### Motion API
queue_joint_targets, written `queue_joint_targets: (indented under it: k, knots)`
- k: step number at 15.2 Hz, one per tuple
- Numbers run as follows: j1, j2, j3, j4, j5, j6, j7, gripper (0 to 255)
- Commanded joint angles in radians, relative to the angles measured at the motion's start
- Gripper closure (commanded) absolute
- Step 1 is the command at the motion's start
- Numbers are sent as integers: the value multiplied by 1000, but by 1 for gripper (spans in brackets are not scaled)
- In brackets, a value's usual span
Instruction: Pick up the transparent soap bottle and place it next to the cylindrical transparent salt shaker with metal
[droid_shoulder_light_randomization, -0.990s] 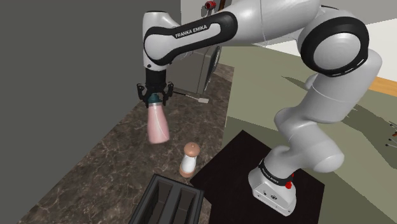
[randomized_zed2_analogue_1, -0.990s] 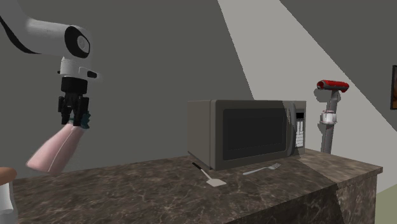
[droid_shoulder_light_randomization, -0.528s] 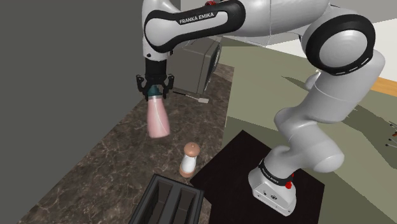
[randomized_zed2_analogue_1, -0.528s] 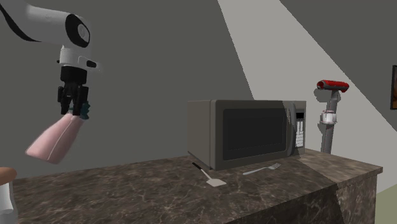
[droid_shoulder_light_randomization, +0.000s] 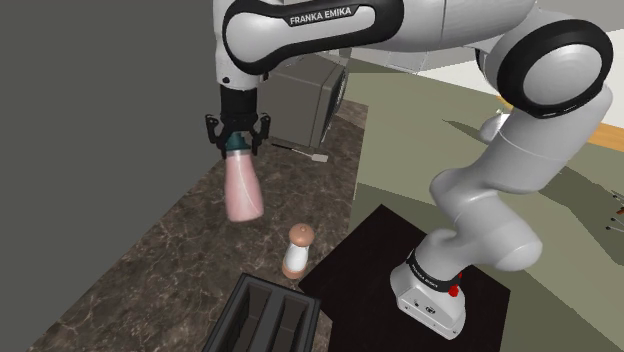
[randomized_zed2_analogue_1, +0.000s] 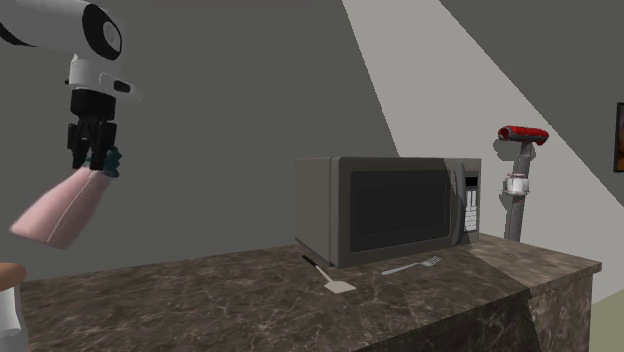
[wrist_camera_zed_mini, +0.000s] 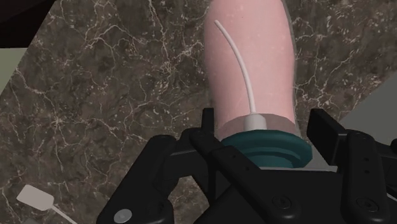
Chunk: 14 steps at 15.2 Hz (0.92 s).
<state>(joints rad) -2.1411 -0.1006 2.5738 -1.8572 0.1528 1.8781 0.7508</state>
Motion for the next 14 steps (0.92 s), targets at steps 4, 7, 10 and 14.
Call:
queue_joint_targets:
  k: [4,7,10,14]
  knots:
    - [67,18,52,-22,-6,21,120,255]
    - [105,17,83,-21,-4,29,188,255]
    - [141,7,114,-9,1,34,253,255]
    - [178,-16,146,5,11,49,317,255]
